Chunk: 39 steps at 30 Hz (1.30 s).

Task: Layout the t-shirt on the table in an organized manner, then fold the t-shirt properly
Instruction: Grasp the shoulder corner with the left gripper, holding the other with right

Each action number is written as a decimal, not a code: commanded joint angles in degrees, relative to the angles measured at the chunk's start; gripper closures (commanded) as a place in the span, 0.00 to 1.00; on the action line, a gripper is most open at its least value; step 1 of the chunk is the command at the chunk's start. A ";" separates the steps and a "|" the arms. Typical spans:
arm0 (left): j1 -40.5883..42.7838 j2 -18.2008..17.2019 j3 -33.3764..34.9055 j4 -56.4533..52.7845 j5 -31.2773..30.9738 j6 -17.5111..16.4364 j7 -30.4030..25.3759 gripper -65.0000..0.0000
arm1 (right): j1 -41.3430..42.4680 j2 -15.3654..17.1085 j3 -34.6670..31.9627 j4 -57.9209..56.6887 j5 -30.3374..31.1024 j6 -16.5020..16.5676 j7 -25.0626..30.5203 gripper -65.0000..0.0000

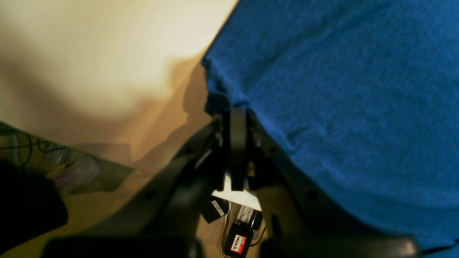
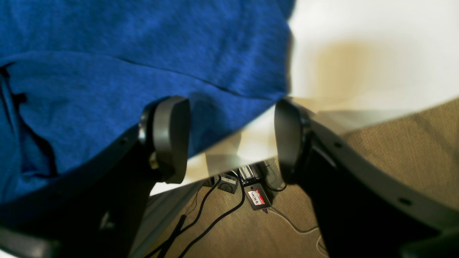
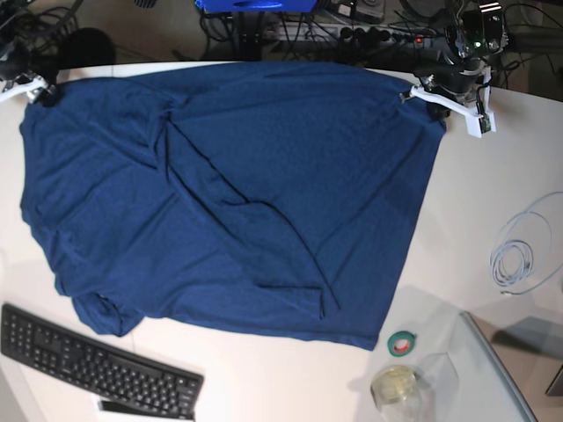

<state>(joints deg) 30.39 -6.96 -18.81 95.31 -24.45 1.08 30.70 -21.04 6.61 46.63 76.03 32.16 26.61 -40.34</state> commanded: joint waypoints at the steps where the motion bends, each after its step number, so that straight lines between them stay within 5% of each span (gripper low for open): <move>1: 0.33 -0.47 -0.31 0.91 -0.30 0.02 -0.85 1.00 | -0.11 0.99 0.45 0.76 0.76 0.25 0.64 0.47; 4: 0.33 -0.47 -0.31 1.00 -0.30 0.02 -0.85 1.00 | -0.02 0.90 0.01 0.76 0.76 0.33 0.64 0.59; 8: 0.33 -0.47 -0.31 1.00 -0.30 0.02 -0.85 1.00 | -0.02 0.82 0.09 1.47 0.94 0.42 0.47 1.00; 19: 1.39 -0.47 -0.31 8.12 -0.30 0.28 -0.59 1.00 | 0.95 0.55 0.53 10.17 0.94 -0.54 -9.11 1.00; 26: -1.78 1.73 -4.27 8.39 -0.39 0.28 8.73 1.00 | 1.13 0.82 0.53 10.34 1.02 -6.61 -9.64 1.00; 35: -3.71 2.43 -5.50 9.62 -0.39 0.28 9.52 1.00 | 4.91 0.99 0.45 12.81 0.85 -10.74 -17.82 1.00; 39: -5.12 2.43 -5.50 9.62 -0.39 0.28 12.77 1.00 | 7.37 0.90 0.27 14.65 0.85 -16.28 -21.07 1.00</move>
<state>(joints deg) 25.36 -4.14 -24.08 103.79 -24.43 1.32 44.62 -13.85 6.59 46.65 89.45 32.38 10.33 -61.78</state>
